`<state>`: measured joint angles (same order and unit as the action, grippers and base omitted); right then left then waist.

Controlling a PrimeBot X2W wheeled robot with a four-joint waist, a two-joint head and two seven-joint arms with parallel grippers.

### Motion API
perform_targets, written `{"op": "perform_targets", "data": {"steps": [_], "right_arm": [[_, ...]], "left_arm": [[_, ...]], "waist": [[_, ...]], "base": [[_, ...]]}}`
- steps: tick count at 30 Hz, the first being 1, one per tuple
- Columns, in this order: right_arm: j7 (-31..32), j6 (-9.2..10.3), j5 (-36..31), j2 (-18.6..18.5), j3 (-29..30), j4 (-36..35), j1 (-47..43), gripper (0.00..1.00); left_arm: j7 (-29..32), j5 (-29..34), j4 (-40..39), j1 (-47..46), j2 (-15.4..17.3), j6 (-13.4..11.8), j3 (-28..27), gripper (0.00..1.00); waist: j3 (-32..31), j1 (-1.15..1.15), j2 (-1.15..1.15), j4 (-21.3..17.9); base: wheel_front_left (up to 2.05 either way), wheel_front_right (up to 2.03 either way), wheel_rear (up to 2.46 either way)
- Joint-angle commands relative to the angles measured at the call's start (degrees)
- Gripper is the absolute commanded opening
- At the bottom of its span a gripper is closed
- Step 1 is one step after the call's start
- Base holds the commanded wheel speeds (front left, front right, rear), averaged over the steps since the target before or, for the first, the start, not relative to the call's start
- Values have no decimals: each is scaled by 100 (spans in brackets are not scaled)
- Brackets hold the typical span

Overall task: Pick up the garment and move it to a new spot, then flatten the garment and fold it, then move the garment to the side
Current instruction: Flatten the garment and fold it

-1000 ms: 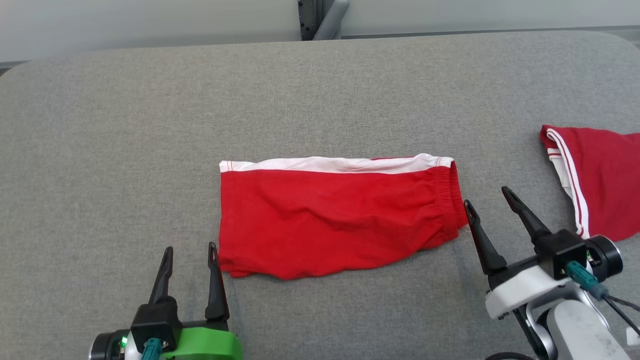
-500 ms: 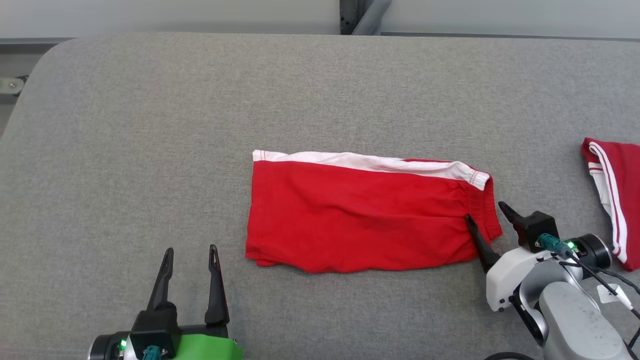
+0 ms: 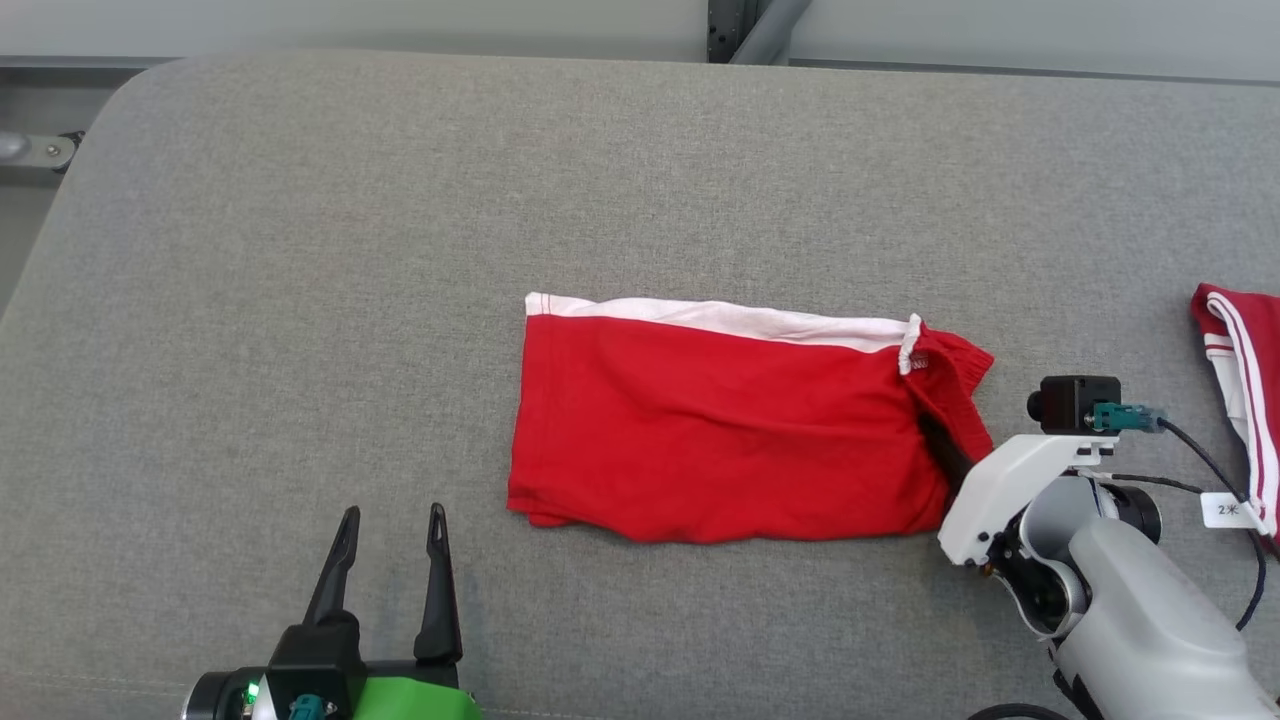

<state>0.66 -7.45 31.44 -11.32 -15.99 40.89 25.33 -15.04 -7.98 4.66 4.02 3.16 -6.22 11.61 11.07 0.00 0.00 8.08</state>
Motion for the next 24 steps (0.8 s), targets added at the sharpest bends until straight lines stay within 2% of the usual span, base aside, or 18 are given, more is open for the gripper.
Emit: {"op": "perform_targets", "data": {"steps": [1,2,5,9,12,15,17,18,19,21,24], "right_arm": [[230,-3,479,-92,-122,-47,-49,0],[433,4,990,-481,-157,-212,-28,0],[741,3,1578,-1102,-112,-369,-103,0],[978,1,1855,-2036,30,-474,-208,0],[1068,-3,1856,-2489,50,-841,-246,0],[1231,-3,1702,-2684,-56,-1453,-197,0],[1449,-3,1597,-2522,-197,-1873,-125,0],[1608,-3,1546,-2363,-288,-2076,-115,0],[1917,-3,1384,-2050,-469,-2347,-95,0],[2085,2,1159,-1636,-555,-2355,-28,0],[2065,0,694,-916,-583,-2005,100,0]], "left_arm": [[-14,38,50,-2,-4,54,-56,100],[-14,39,110,32,-9,123,-110,100],[-14,5,203,54,-15,272,-124,100],[-14,-68,314,163,-20,415,-142,100],[-14,-170,343,236,-23,422,-125,100],[-14,-272,348,296,-24,386,-47,100],[-14,-323,377,317,-24,370,31,100],[-14,-334,408,315,-24,365,88,100],[-14,-382,426,232,-25,350,187,100],[-14,-428,473,122,-23,345,316,100],[-14,-384,586,-2,-23,401,517,100]], "waist": [[-62,0,0,-30],[-145,0,0,-49],[-311,0,0,-29],[-556,0,0,28],[-674,0,0,48],[-729,0,0,49],[-721,0,0,46],[-706,0,0,49],[-613,0,0,65],[-507,0,0,89],[-373,0,0,148]], "base": [[0,0,0],[0,0,0],[0,0,0],[0,0,0],[0,0,0],[0,0,0],[0,0,0],[0,0,0],[0,0,0],[0,0,0],[0,0,0]]}}
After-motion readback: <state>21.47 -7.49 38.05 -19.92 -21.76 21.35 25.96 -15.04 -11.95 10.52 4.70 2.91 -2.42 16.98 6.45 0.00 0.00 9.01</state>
